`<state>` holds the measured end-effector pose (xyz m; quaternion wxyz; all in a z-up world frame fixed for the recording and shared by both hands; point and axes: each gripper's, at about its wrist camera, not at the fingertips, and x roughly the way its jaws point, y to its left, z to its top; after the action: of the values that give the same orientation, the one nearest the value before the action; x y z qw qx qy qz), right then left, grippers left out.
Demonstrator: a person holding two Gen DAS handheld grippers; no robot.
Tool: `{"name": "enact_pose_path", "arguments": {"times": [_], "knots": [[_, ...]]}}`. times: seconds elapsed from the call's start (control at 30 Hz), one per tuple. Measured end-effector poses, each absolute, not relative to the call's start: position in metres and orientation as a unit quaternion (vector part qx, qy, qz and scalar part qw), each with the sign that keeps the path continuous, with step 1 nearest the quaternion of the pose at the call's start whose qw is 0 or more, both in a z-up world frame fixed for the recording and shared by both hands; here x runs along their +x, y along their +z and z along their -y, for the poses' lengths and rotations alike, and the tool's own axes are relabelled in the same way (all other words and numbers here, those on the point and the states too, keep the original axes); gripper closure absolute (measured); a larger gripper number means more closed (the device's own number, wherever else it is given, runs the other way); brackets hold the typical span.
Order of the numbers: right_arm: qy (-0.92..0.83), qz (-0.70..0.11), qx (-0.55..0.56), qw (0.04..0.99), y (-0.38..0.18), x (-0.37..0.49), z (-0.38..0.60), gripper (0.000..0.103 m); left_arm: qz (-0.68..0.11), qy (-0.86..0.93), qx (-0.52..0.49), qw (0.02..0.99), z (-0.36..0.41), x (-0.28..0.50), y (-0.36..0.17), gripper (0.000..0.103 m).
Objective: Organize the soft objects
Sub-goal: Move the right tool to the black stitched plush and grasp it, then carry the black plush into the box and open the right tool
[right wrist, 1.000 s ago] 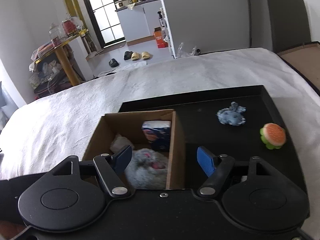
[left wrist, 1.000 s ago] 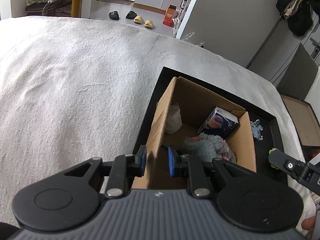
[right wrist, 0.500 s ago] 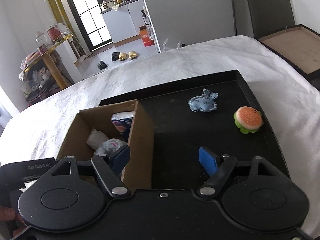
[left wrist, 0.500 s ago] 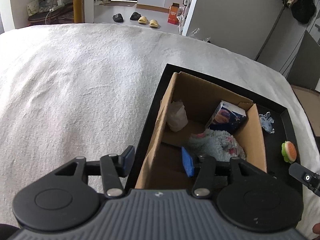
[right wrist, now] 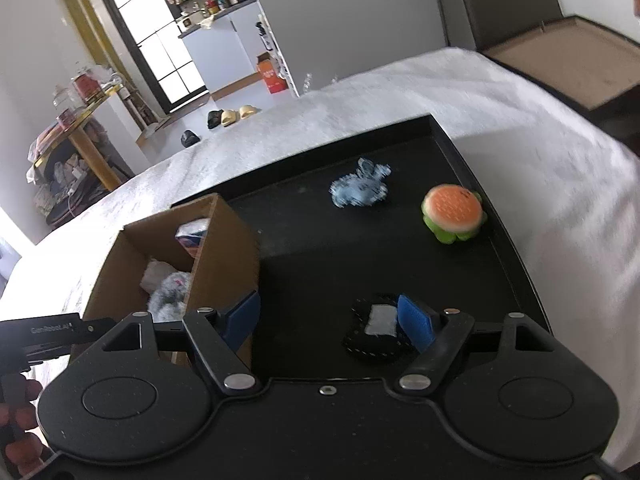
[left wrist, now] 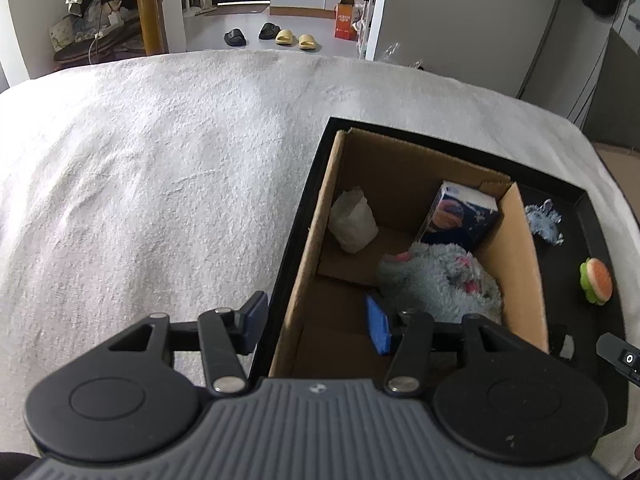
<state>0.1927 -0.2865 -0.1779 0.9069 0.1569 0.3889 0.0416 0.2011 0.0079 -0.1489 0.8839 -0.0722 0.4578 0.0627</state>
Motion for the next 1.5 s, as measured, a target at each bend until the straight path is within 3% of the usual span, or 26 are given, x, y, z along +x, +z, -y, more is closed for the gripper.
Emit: {"name": "enact_pose_path", "arguments": {"times": [0.13, 0.8, 1.1, 1.2, 1.27, 1.33, 1.5], "knots": [[0.03, -0.403, 0.181, 0.897, -0.193, 0.193, 0.299, 0.021, -0.464, 0.067, -0.058, 0.881, -0.003, 0.203, -0.153, 0.05], [0.004, -0.444, 0.206, 0.872, -0.239, 0.223, 0.312, 0.021, -0.483, 0.083, -0.029, 0.871, 0.011, 0.214, -0.165, 0.049], [-0.011, -0.451, 0.15, 0.88, -0.243, 0.233, 0.289, 0.02, -0.48, 0.084, -0.028, 0.873, 0.013, 0.213, -0.161, 0.049], [-0.019, -0.455, 0.109, 0.884, -0.243, 0.235, 0.279, 0.035, -0.479, 0.084, -0.032, 0.873, 0.012, 0.212, -0.159, 0.049], [-0.024, -0.456, 0.101, 0.884, -0.241, 0.235, 0.278, 0.054, -0.477, 0.086, -0.032, 0.874, 0.011, 0.212, -0.159, 0.049], [-0.018, -0.462, 0.109, 0.88, -0.238, 0.236, 0.281, 0.065, -0.477, 0.085, -0.034, 0.874, 0.01, 0.212, -0.159, 0.049], [-0.013, -0.462, 0.125, 0.878, -0.231, 0.23, 0.284, 0.07, -0.475, 0.082, -0.037, 0.875, 0.009, 0.211, -0.158, 0.049]]}}
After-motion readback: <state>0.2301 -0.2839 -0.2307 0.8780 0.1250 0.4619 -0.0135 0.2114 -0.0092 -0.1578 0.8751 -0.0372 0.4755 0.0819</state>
